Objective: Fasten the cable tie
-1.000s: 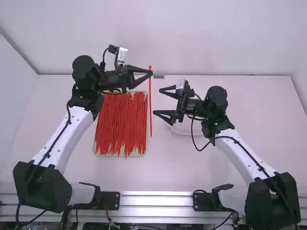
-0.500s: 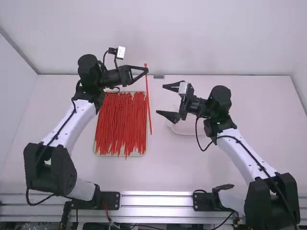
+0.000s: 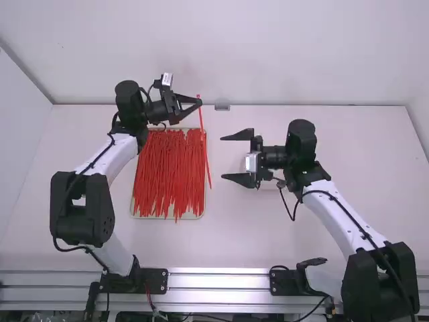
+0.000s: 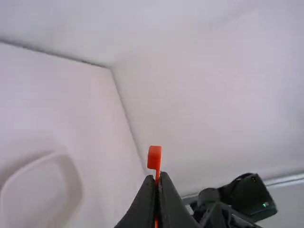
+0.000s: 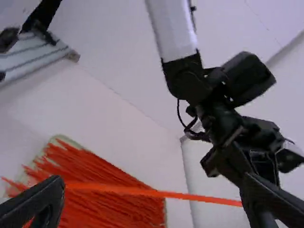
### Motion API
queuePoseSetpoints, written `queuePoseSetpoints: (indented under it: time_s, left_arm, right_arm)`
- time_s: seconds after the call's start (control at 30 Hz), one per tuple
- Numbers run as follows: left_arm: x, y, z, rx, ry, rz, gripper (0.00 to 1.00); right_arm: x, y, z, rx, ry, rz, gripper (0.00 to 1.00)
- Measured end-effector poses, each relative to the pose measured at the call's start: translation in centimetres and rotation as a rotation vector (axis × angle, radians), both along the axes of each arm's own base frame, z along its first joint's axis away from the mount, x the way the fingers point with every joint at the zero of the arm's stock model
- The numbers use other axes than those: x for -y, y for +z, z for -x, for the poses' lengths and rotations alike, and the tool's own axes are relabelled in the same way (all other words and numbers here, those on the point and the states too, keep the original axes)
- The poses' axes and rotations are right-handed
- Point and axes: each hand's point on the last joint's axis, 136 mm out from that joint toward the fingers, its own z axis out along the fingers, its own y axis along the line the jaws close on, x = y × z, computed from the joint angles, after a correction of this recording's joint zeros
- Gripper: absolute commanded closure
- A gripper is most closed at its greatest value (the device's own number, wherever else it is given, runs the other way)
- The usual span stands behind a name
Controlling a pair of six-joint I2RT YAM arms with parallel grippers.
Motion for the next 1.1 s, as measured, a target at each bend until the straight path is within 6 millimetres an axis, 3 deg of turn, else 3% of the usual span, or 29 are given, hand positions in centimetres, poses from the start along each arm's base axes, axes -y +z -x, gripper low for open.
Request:
queuePoseSetpoints:
  time_s: [0.2,0.47,0.77,1.03,1.1]
  left_arm:
    - [0.7,0.0,1.0,-0.109,-0.062,0.038,0.98]
    - [1.9,-1.6,2.0,-0.291,-0.105,0.055,0.98]
    - [3.7,-1.6,2.5,-0.293,-0.124,0.048,0.98]
    - [3.2,-1.7,2.0,-0.298,-0.094,0.050,0.98]
    - [3.2,-1.7,2.0,-0.299,-0.094,0.050,0.98]
  right_arm:
    - [0.0,-0.5,0.3,0.259,0.031,0.005,0.02]
    - [-0.3,-1.3,1.4,0.553,0.094,-0.014,0.02]
    - [-1.3,-1.7,2.8,0.666,0.149,-0.035,0.02]
    - [-0.9,-1.2,4.2,0.695,0.224,-0.098,0.01]
    - [-0.6,-1.0,4.2,0.696,0.230,-0.107,0.05]
